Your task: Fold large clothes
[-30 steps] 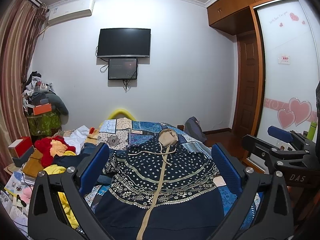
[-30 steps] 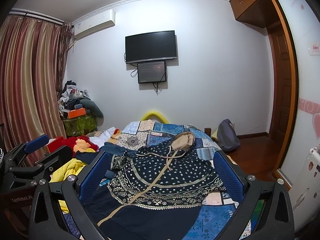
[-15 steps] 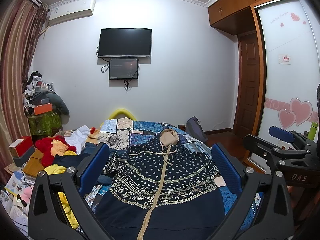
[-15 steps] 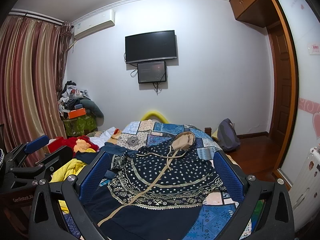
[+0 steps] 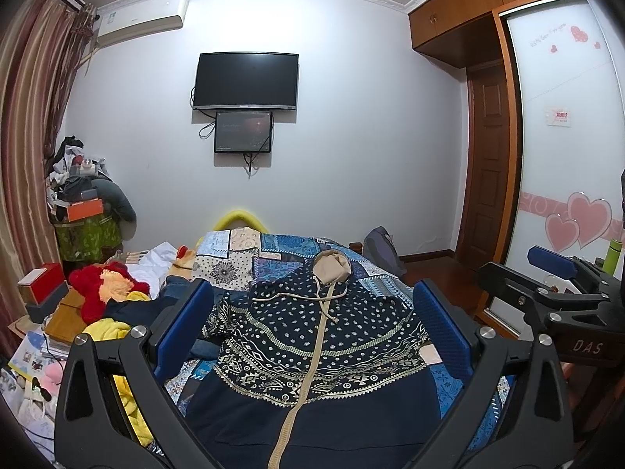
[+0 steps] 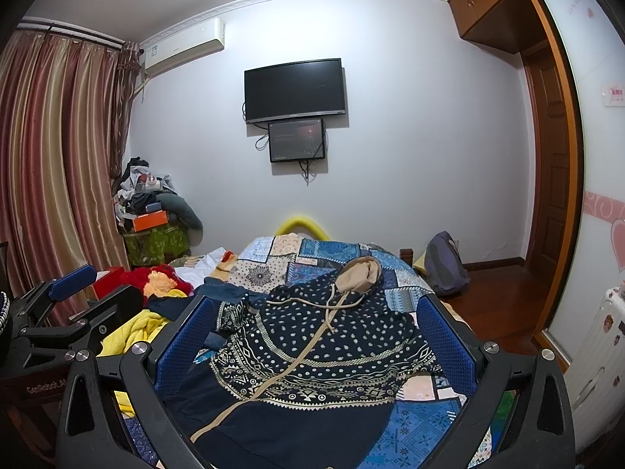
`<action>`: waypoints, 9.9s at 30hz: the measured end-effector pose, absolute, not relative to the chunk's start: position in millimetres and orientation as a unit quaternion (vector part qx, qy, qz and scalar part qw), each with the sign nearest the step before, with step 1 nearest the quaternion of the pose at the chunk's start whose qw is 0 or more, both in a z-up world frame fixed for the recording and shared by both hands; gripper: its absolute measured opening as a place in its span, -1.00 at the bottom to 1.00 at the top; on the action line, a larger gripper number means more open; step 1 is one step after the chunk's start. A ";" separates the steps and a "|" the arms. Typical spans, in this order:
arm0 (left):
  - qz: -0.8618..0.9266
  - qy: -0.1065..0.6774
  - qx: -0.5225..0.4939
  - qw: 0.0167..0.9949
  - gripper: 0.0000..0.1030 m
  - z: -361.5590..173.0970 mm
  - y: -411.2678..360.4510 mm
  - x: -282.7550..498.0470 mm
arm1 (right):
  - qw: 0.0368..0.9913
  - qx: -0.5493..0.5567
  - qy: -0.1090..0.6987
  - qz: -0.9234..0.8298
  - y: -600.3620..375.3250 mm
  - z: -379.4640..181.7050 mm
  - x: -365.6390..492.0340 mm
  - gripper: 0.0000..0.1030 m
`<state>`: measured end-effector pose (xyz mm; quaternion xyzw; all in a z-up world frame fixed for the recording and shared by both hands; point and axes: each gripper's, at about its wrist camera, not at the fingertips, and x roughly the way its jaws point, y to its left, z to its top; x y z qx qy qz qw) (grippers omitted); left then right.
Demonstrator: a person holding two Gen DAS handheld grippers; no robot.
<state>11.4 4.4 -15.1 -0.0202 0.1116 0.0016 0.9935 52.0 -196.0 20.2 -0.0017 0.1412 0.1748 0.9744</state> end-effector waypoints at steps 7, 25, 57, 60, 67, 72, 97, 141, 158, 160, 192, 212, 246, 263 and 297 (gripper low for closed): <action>0.000 0.112 -0.024 0.993 0.99 -14.3 6.2 15.1 | 0.975 -0.002 0.143 0.173 -192.1 15.0 57.7 1.00; 0.029 0.153 -0.056 0.986 0.99 -28.5 76.8 107.6 | 0.973 -0.010 0.164 0.163 -164.0 4.9 125.7 1.00; 0.087 0.442 -0.326 0.831 0.72 -285.0 359.7 345.0 | 0.882 -0.065 0.434 0.173 -100.4 -225.7 462.2 1.00; 0.116 0.435 -0.329 0.830 0.50 -294.5 379.4 355.9 | 0.877 -0.052 0.442 0.179 -102.6 -230.1 463.5 1.00; 0.158 0.417 -0.318 0.837 -0.19 -285.6 397.2 372.7 | 0.879 -0.027 0.440 0.180 -114.4 -220.8 460.7 1.00; 0.133 0.430 -0.335 0.828 -0.13 -277.9 382.6 362.8 | 0.882 -0.010 0.435 0.179 -128.8 -210.3 454.8 1.00; 0.258 0.380 -0.167 0.872 -0.96 -236.3 370.6 380.8 | 0.876 -0.003 0.448 0.176 -143.3 -217.3 446.2 1.00; -0.121 0.471 -0.064 0.872 0.28 -210.6 63.4 397.1 | 0.885 -0.061 0.442 0.136 -215.3 -195.4 386.8 1.00; -0.036 0.479 -0.232 0.846 -0.60 -258.4 153.9 479.5 | 0.880 -0.023 0.457 0.125 -231.4 -209.2 401.4 1.00; -0.023 0.476 -0.198 0.856 -0.84 -252.3 142.9 485.7 | 0.882 -0.015 0.457 0.115 -243.4 -207.6 399.9 1.00; -0.284 0.504 0.019 0.816 0.07 -229.0 -120.1 400.8 | 0.864 0.124 0.488 -0.015 -418.7 -225.1 338.7 1.00; -0.082 0.471 -0.024 0.878 0.25 -228.6 48.6 400.1 | 0.821 0.269 0.495 -0.088 -472.6 -283.4 400.0 -0.39; 0.017 0.408 0.003 0.913 0.25 -197.3 151.9 304.7 | 0.798 0.068 0.565 0.198 -63.8 -254.5 470.8 -0.81; -0.010 0.416 -0.015 0.909 0.25 -178.2 125.6 306.8 | 0.783 0.046 0.566 0.253 -105.2 -217.9 408.7 -0.81; -0.247 0.436 -0.018 0.865 -0.86 -190.1 -116.6 458.9 | 0.862 0.054 0.500 0.066 -335.5 -212.8 396.1 -0.81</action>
